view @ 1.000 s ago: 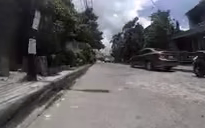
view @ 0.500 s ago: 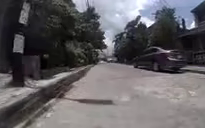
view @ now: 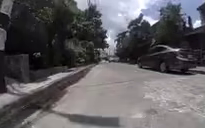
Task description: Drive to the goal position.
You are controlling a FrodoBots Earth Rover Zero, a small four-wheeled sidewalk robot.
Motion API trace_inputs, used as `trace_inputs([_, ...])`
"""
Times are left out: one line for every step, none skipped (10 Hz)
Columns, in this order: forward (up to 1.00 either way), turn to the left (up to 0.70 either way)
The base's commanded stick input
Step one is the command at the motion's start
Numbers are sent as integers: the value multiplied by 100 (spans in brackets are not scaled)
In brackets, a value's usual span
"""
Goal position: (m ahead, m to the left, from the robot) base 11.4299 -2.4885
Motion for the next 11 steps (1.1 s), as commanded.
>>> trace_inputs([100,-4])
trace_inputs([100,-5])
trace_inputs([100,-5])
trace_inputs([100,-5])
trace_inputs([100,-5])
trace_inputs([100,-5])
trace_inputs([100,-5])
trace_inputs([100,-5])
trace_inputs([100,-5])
trace_inputs([100,-5])
trace_inputs([100,-5])
